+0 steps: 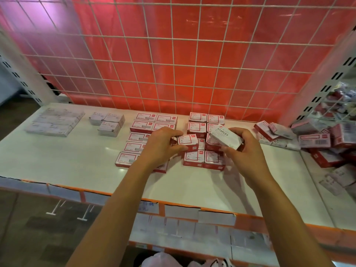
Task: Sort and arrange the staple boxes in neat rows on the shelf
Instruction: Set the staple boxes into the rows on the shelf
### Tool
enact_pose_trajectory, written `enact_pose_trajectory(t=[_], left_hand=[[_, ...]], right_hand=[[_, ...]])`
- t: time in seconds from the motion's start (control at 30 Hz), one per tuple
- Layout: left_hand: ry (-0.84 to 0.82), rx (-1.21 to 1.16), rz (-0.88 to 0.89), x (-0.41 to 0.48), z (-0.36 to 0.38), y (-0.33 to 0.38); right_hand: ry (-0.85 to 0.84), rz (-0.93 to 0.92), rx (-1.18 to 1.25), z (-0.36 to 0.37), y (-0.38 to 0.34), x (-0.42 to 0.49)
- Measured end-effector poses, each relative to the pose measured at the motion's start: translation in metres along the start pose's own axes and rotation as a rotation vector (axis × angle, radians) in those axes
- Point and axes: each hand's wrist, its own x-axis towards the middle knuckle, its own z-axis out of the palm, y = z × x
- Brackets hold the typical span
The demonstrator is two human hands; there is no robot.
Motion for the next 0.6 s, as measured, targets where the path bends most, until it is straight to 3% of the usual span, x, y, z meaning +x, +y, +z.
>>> enact_pose_trajectory(t=[0.6], left_hand=[[0.028, -0.107, 0.023, 0.0023, 0.0088, 0.0107]], right_hand=[[0.024, 0.03, -0.004, -0.0027, -0.0002, -0.0014]])
